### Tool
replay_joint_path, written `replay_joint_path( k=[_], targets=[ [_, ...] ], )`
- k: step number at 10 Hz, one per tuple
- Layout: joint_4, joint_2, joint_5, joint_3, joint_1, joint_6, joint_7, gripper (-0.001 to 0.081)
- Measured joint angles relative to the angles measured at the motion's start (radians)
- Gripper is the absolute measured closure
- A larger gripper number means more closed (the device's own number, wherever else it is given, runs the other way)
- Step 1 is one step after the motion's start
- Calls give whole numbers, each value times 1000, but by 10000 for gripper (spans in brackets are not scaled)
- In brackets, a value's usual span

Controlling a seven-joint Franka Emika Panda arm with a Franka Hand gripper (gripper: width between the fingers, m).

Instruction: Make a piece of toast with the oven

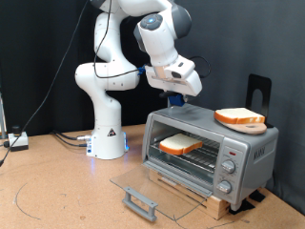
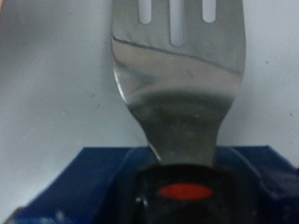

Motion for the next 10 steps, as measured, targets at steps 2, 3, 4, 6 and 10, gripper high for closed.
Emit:
replay_joint_path(
  k=[2, 3, 4, 6, 10],
  targets=[
    [-18, 0, 41, 23, 15, 21, -7, 393],
    [-23, 0, 53, 28, 20, 23, -8, 393],
    [-25, 0, 63, 32, 24, 23, -11, 393],
    [-26, -5, 94, 31, 28, 23, -37, 301],
    [-5, -75, 141, -55, 31, -36, -120, 35]
  ],
)
